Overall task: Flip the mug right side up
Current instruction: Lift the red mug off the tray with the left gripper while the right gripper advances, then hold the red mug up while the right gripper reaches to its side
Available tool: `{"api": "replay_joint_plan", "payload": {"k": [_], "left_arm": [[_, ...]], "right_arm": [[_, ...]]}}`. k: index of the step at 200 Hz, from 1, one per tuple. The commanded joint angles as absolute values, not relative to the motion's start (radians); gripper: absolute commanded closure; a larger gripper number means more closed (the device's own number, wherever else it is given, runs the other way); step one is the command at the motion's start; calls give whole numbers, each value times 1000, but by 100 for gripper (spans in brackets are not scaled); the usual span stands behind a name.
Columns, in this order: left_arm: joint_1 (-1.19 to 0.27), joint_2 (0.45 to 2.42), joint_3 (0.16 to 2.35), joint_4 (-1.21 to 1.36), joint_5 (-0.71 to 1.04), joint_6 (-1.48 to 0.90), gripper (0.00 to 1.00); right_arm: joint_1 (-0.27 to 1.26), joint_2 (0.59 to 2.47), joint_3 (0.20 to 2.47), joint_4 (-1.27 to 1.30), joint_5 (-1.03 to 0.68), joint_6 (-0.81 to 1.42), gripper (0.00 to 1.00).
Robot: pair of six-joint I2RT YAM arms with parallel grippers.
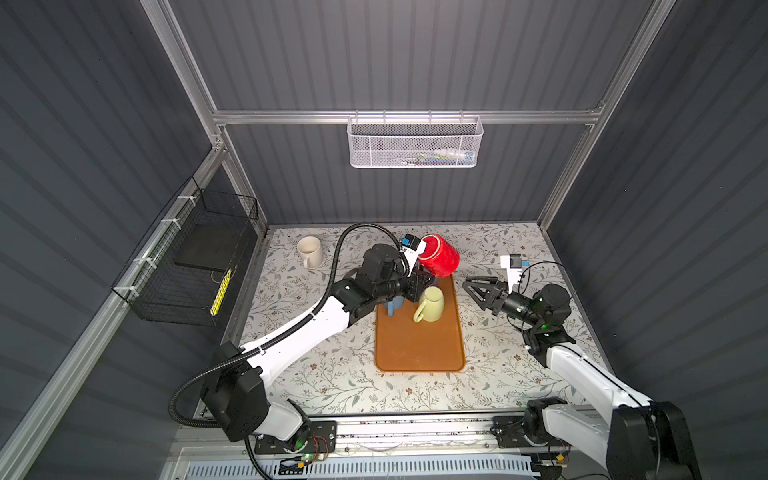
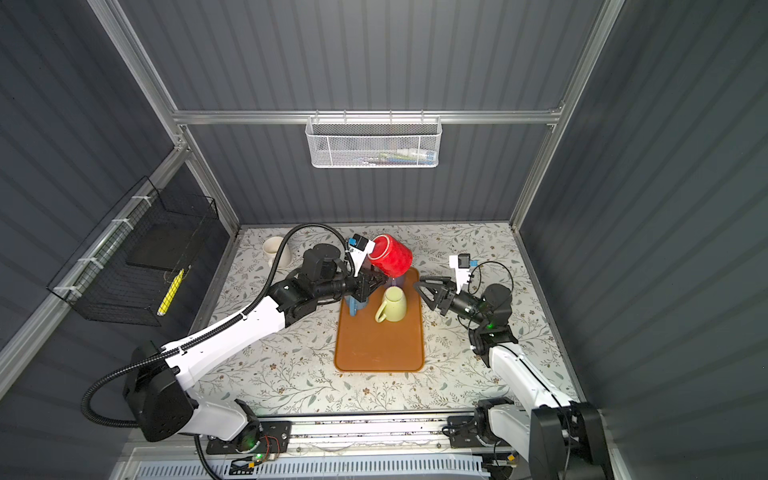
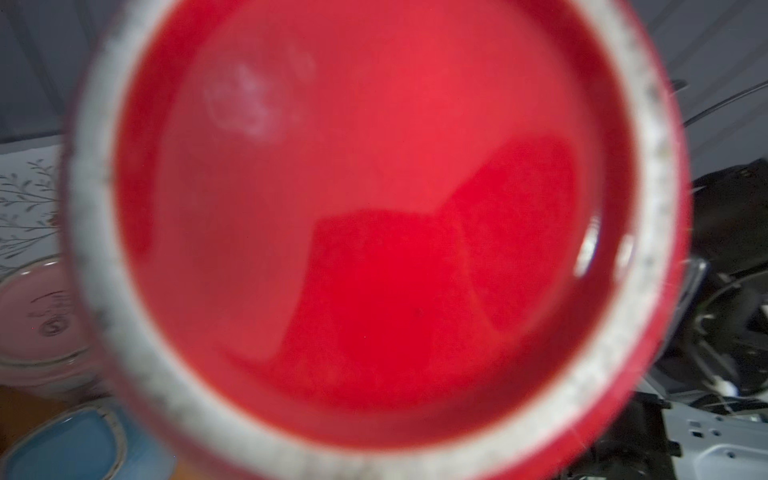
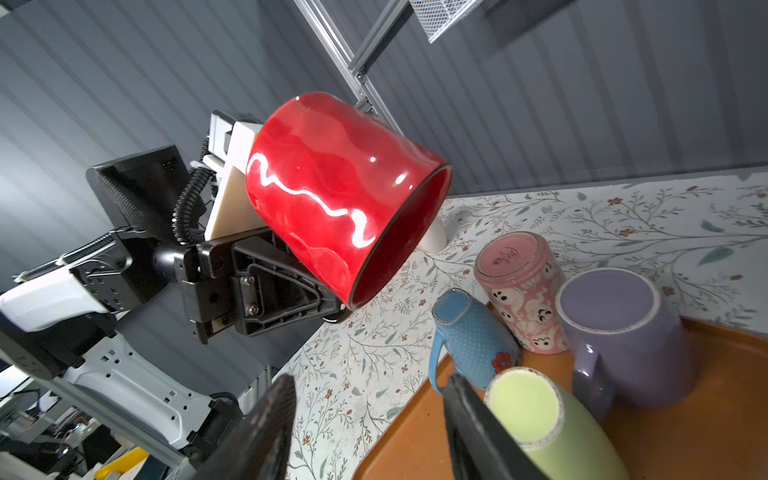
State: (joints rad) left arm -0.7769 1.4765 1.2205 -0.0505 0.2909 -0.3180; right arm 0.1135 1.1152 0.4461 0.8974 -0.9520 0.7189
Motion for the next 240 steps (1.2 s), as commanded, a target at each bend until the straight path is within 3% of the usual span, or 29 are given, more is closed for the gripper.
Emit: {"api": "replay_joint_plan", "payload": {"k": [1,51,141,197,240], "left_arm": [[-773,1501,1283,126,391,-375,100],[-766,1526,1295,157,431,-425,100],[-765,1597,1295,241,494,-501,100],[-764,1627,1289,286,515,-542,100],[-764,1658,1284,370,555,-589,100]], "right_arm": [[108,1179,448,1166,-1010,789,41],[106,1344,487,1477,-1054,928,41],[106,1362,535,1479,-1051,884,43],[109,1424,592,1479,-1045,857,56],[110,1418,622,1479,-1030,845,59]]}}
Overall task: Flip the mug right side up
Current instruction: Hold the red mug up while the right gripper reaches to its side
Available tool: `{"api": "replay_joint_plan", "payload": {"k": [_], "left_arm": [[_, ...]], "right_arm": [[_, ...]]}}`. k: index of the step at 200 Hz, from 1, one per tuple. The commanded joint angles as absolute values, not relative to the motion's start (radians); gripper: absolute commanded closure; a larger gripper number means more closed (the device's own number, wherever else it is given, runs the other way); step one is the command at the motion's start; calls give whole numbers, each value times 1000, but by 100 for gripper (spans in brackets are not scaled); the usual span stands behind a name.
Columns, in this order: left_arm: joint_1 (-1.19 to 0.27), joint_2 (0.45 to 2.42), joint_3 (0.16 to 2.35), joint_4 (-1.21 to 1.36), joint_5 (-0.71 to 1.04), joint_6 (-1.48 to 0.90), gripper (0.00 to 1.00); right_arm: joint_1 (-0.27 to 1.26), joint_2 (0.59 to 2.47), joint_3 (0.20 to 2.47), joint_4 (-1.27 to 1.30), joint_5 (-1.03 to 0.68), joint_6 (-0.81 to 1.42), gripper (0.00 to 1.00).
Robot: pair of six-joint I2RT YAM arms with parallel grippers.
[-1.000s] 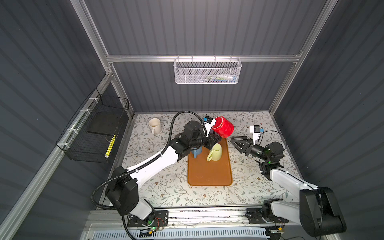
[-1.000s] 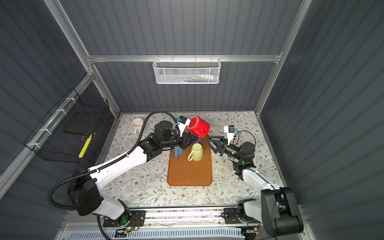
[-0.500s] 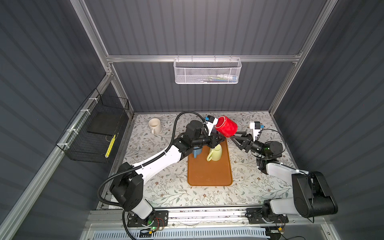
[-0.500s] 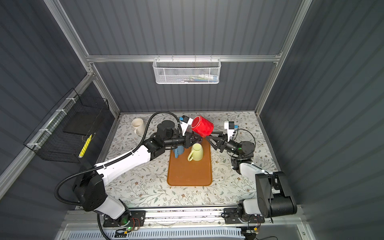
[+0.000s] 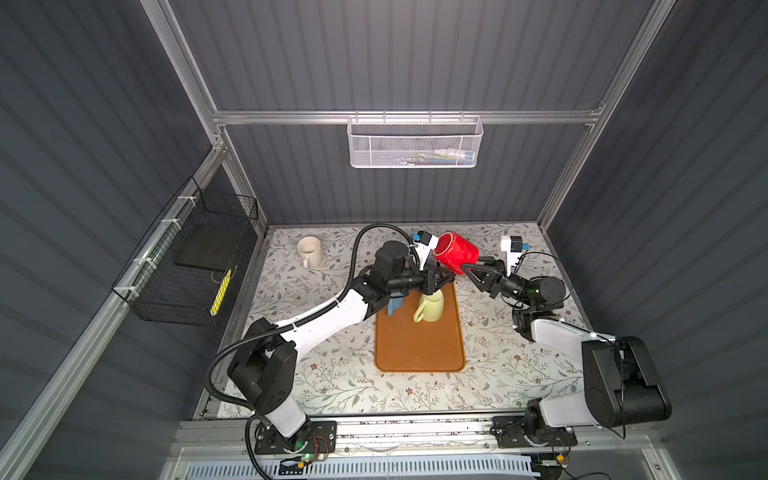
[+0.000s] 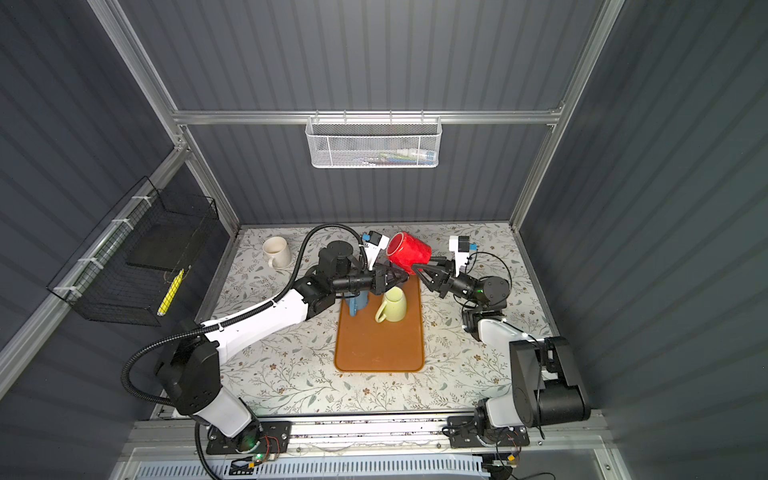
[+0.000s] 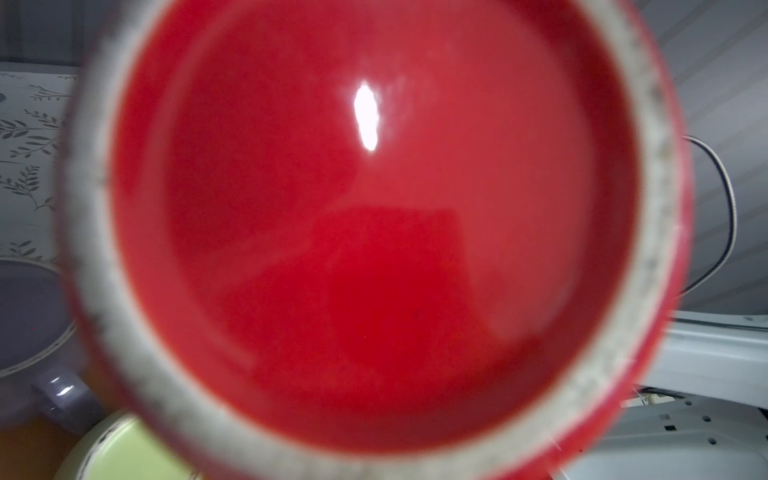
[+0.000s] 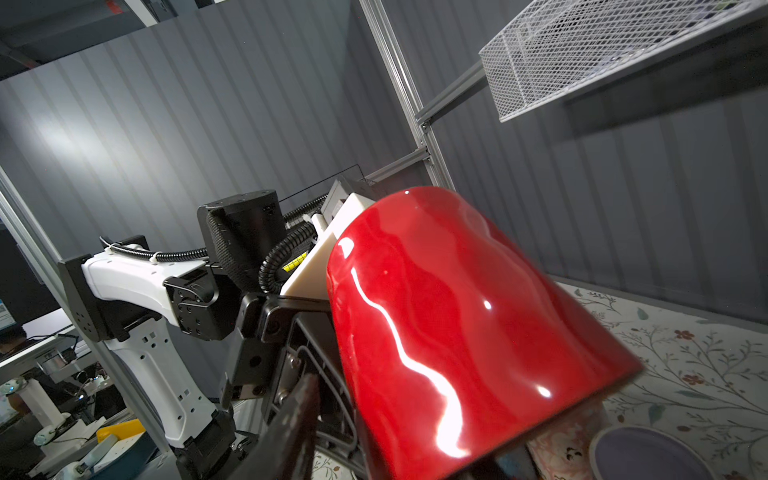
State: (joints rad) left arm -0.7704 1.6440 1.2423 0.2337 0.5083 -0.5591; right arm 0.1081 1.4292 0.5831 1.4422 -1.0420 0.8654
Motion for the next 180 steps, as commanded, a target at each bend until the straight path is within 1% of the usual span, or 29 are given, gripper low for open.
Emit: {"api": "replay_joint_plan", "payload": {"k": [1,53,71,97,125,165,180], "left_arm": [[-764,1659,1284,372,557,-591,100],[-764,1690,1268,450,578,-628,100],[-764,1701,1269,470,594,-647,100],[-765,1716,1269,486,609,-668,100],[-764,1722,1258,495,612,-672,100],[-764,1724,1245,502,608,-678,100],[-763,1720,1239,500,602,-677,100]], "right_arm": [[110,1418,624,1479,-1030,846,59],[143,1439,658,1479,-1013,845,63],[156,1451,670,1479,-1006,839,62],[162,1461,685,1479,-997,837,66],[161,1457,696,1479,-990,841,72],[161,1451,695,1479,-984,849,84],[161,1450,696,1479,-981,852,91]]}}
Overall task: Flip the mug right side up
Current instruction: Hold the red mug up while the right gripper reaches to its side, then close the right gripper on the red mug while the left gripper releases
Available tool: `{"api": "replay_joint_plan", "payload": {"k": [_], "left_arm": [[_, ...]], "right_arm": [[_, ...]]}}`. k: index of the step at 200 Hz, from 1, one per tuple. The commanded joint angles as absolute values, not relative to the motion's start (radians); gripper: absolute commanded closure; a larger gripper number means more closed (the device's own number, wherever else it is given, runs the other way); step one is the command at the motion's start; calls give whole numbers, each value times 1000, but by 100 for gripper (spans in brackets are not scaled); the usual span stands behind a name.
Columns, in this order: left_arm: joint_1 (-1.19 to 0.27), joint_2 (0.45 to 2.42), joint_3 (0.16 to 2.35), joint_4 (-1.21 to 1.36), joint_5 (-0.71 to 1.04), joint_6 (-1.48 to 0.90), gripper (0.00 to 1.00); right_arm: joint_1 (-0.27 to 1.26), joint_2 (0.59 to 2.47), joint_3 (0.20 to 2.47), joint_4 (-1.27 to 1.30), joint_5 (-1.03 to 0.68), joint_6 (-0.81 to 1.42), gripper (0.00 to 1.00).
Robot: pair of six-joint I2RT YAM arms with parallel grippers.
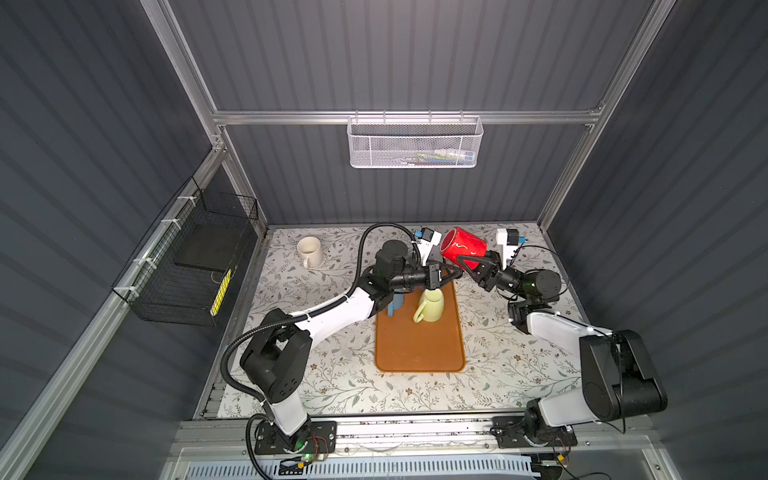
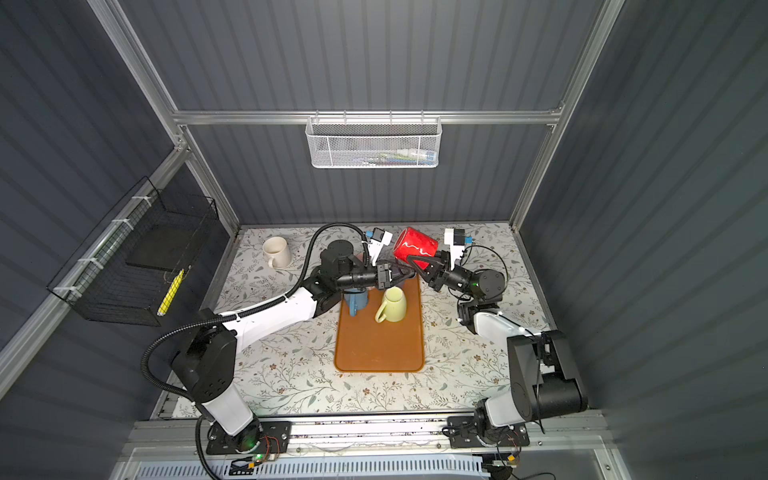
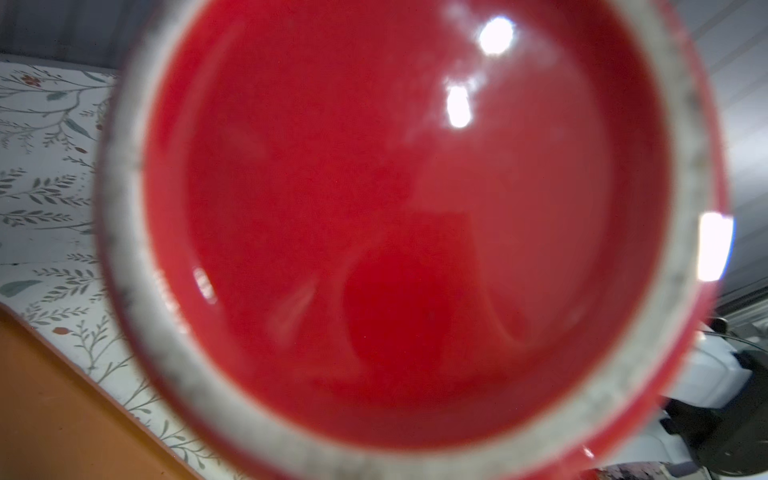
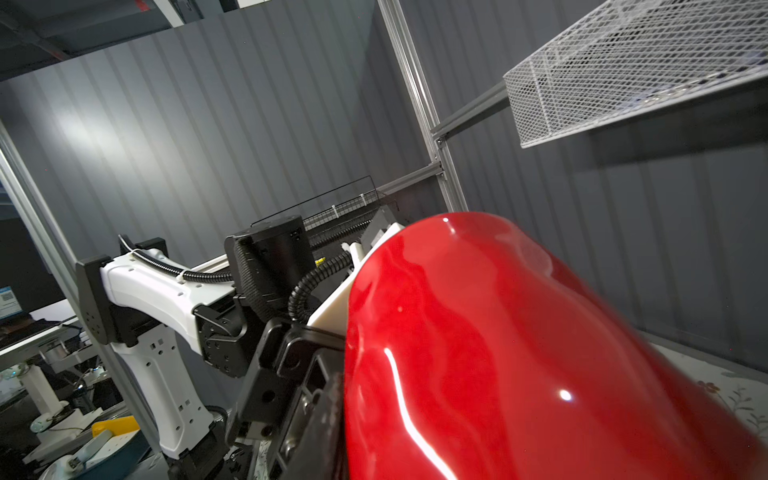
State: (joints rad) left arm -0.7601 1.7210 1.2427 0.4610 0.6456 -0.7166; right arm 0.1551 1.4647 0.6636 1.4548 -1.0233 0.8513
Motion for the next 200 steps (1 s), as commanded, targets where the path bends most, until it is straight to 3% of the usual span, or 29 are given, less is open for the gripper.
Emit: {"api": "replay_joint_plan", "payload": {"k": [1,18,85,138,200], "left_arm": [[-763,1720,1239,500,601,-677,100],[-764,1718,1239,488,596,-670,95],[-764,1722,1232,477,589,-666,73],[-761,1709,1214,448,566,-642,69],[-747,1662,1200,341,501,-574,63]], "right_arm": [[161,1450,696,1479,-981,852,91],[161,1448,697,1479,-973,853,100],[156,1468,702,1480,-957,882,100],[150,1513,659,1449,-946,883,100],[134,1441,618,1193,-916,738,100]]}}
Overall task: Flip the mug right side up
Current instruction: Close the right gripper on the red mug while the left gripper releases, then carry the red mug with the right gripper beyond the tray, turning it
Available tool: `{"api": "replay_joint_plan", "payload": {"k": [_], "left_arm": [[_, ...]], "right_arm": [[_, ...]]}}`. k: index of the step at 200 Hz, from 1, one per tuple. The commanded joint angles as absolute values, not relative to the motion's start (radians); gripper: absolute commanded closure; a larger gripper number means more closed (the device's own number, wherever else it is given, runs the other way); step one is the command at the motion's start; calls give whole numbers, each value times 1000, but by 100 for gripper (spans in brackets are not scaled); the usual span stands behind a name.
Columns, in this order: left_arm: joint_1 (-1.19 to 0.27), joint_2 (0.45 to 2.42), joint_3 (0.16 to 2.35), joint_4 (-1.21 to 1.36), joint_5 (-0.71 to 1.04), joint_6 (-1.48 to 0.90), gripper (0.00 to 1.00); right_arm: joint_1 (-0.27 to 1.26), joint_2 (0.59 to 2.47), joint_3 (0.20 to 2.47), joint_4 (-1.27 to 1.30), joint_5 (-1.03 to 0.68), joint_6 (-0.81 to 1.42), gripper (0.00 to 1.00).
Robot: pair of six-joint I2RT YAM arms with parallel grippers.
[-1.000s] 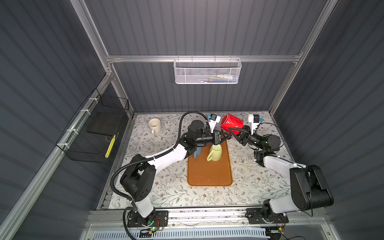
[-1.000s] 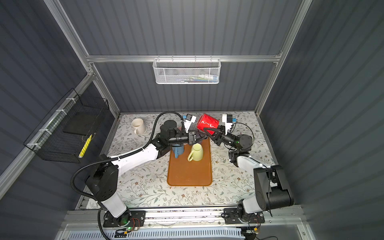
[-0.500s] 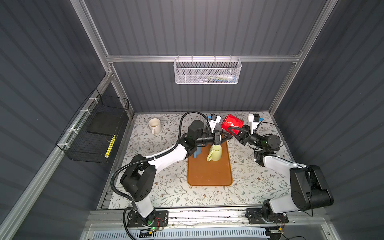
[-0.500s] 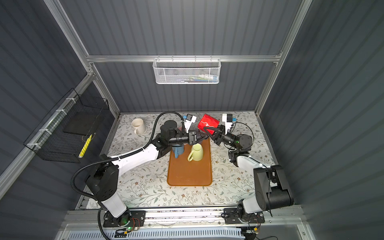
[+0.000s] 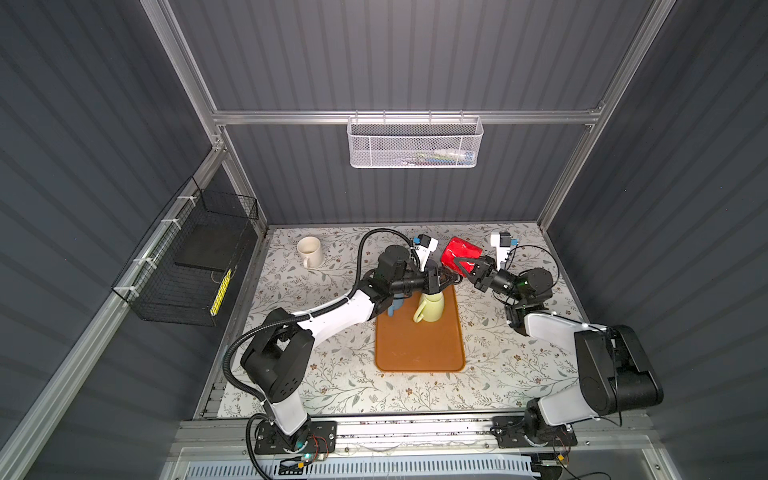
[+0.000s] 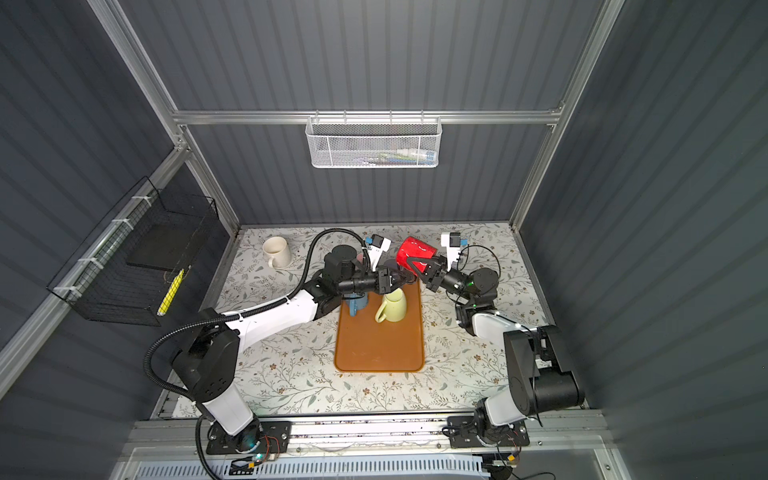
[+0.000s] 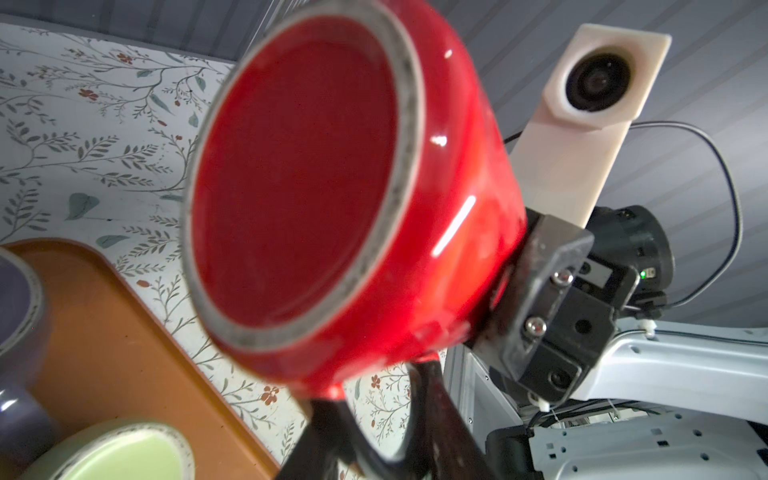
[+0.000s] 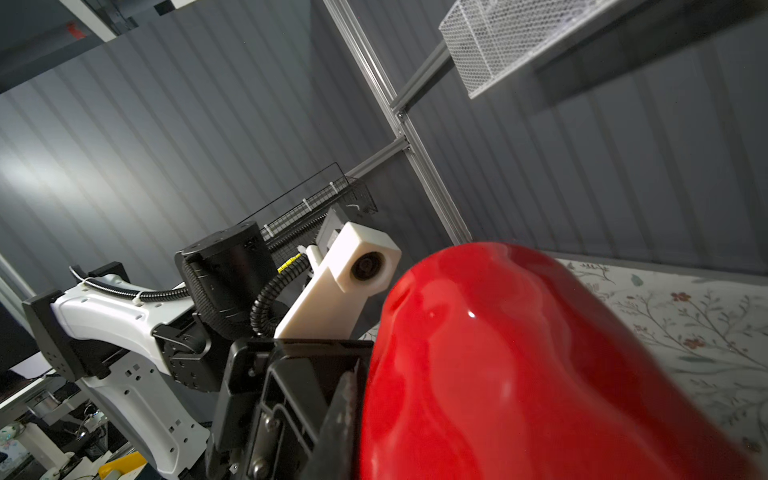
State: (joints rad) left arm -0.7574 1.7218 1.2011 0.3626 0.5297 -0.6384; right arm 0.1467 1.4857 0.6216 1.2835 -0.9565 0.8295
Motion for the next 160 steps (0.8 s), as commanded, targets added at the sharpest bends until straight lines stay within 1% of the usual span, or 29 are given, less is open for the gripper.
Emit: {"api": "replay_joint_plan", "payload": {"k": [1,26,72,91,123,150,160], "left_arm": [[-747,1662,1200,339,499,-574,63],[-742,1642,1197,304,474,-550,61],[-742,1620,1197,215,434,-492,60],[-742,1609,1204,159,404,-458,60],[-742,1584,1235,31,338,-373,60],[-741,1569,1252,-53,257,-314,60],[-742,1568,1255,-74,245,-298,60]], "right_arm": [[132,1439,618,1183,-915,734,100],[128,1413,620,1074,-905,676,100],[114,1383,639,839,-902,557,100],[107,1358,664,678,-878,481,100],[96,1339,767,300,-806,332,100],[80,1326,841,86,-759,235,100],[72,1325,868,21,-714,217,100]]}}
